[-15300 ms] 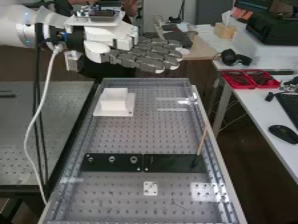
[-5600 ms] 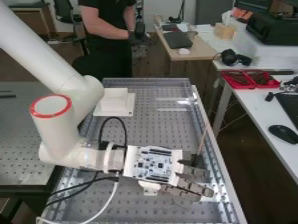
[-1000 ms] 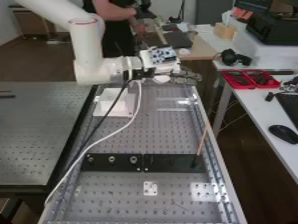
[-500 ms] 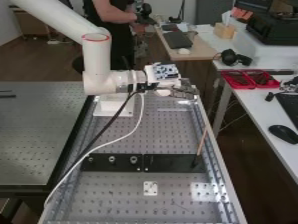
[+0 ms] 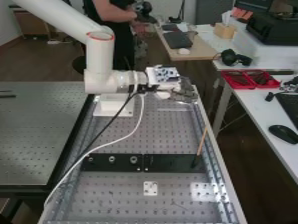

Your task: Grab the drill bit and place it in the clear container

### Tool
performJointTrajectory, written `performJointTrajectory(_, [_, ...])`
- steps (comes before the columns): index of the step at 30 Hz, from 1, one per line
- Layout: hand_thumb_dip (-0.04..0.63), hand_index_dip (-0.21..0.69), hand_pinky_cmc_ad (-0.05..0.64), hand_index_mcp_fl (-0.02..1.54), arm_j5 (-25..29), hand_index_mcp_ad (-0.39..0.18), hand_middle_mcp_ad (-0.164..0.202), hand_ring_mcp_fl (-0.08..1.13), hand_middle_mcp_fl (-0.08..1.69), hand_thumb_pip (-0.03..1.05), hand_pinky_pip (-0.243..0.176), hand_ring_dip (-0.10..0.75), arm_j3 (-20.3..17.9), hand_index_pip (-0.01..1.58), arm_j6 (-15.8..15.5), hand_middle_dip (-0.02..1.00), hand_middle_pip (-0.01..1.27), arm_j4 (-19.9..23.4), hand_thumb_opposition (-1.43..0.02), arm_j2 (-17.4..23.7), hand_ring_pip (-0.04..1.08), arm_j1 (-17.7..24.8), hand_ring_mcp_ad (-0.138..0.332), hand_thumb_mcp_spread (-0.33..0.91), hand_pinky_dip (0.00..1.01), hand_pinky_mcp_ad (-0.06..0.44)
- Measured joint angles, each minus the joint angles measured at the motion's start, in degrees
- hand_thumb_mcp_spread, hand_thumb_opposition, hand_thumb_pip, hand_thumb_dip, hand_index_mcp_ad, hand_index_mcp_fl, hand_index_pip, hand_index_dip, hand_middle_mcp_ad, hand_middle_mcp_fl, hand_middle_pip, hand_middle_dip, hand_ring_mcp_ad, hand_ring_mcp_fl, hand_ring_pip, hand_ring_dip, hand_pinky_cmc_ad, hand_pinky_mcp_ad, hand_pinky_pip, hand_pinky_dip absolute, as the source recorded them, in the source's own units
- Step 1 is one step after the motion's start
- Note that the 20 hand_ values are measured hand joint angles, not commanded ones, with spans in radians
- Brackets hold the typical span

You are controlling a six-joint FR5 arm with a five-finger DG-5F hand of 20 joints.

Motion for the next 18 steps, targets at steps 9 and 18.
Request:
performJointTrajectory(9, [0.197, 0.218, 0.312, 0.1, -0.5, -0.129, 0.077, 0.01, 0.12, 0.62, -0.101, 0.075, -0.6, 0.14, -1.0, 0.24, 0.11, 0.6, -0.73, 2.2, 0.08, -0.5, 0.215, 0.35, 0.35, 0.148])
performJointTrajectory(18, [0.197, 0.23, 0.311, 0.1, -0.2, -0.129, 0.077, 0.01, 0.11, 0.61, -0.108, 0.075, -4.3, 0.12, -4.3, 0.24, 0.11, 2.5, -0.73, 9.8, 0.08, -3.0, 0.215, 0.33, 0.36, 0.148])
